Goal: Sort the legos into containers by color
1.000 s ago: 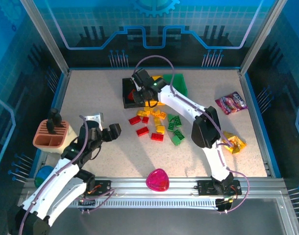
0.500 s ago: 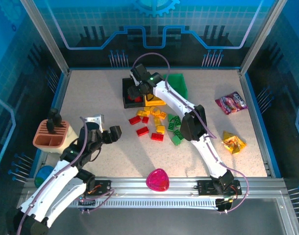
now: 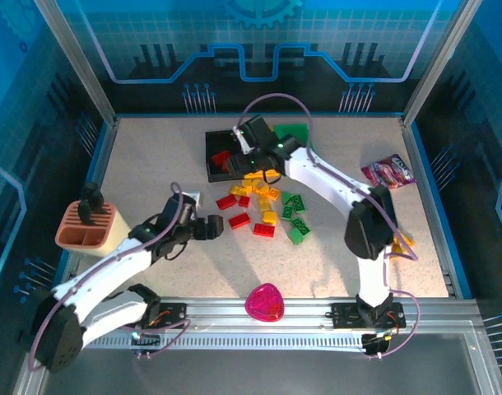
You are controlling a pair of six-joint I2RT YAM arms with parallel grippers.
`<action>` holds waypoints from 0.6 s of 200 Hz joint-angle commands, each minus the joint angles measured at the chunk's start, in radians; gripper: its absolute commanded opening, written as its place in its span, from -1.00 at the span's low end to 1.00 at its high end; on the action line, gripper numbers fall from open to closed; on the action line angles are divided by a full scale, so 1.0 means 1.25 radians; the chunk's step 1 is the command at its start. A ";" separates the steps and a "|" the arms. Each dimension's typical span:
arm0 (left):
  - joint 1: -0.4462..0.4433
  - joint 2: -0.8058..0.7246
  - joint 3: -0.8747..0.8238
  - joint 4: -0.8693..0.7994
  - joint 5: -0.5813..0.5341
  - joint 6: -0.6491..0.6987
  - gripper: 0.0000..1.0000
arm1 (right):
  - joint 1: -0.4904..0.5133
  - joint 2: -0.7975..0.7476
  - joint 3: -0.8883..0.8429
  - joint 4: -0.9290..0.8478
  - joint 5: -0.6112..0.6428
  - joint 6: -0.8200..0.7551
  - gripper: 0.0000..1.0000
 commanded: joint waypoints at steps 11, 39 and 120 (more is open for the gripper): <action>0.008 0.134 0.096 0.013 0.043 0.060 0.75 | -0.018 -0.102 -0.148 0.101 -0.043 -0.006 0.51; 0.016 0.228 0.164 0.034 0.054 0.134 0.75 | -0.048 -0.173 -0.257 0.144 -0.077 0.011 0.52; 0.093 0.553 0.410 -0.076 0.108 0.227 0.53 | -0.099 -0.268 -0.437 0.223 -0.142 0.045 0.50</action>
